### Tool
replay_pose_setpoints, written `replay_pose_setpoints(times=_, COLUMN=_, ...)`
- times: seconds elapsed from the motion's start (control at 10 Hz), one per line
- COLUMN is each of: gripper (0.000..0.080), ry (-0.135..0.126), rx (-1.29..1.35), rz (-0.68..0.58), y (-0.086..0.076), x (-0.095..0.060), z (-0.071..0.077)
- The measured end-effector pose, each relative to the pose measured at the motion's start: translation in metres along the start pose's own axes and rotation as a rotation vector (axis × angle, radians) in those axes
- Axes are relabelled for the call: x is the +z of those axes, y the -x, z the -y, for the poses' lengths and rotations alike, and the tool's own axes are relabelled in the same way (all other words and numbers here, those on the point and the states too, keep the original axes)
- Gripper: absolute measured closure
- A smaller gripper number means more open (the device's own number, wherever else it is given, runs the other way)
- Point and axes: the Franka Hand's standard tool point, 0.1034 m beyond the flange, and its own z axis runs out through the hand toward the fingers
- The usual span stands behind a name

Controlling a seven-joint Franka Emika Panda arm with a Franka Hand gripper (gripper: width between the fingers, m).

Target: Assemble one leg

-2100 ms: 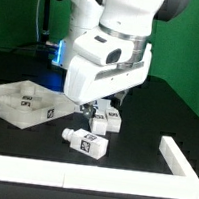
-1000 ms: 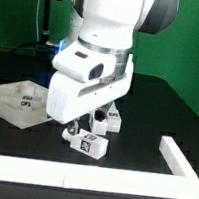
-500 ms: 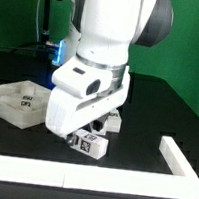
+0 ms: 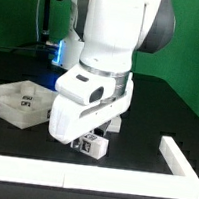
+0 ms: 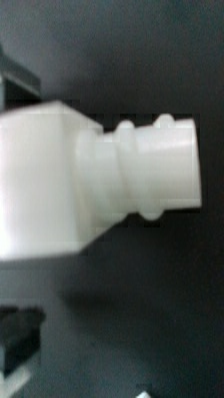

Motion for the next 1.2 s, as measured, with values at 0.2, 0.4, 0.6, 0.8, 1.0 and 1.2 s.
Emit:
replay_pose_setpoints(times=0.2, gripper=0.0520, ry=0.001, rx=-0.014, rz=0.001, y=0.003, x=0.000, z=-0.002)
replay_pose_setpoints(times=0.4, gripper=0.0520, ry=0.011, rx=-0.060, rz=0.012, y=0.032, x=-0.001, z=-0.026)
replay_pose_setpoints(times=0.6, gripper=0.0520, ry=0.032, rx=-0.064, rz=0.014, y=0.059, x=-0.002, z=-0.040)
replay_pose_setpoints(times=0.8, gripper=0.0520, ry=0.044, rx=-0.068, rz=0.012, y=0.086, x=0.002, z=-0.050)
replay_pose_setpoints(times=1.0, gripper=0.0518, ry=0.052, rx=-0.065, rz=0.006, y=0.090, x=0.002, z=-0.063)
replay_pose_setpoints(times=1.2, gripper=0.0518, ry=0.070, rx=-0.080, rz=-0.001, y=0.082, x=-0.001, z=-0.077)
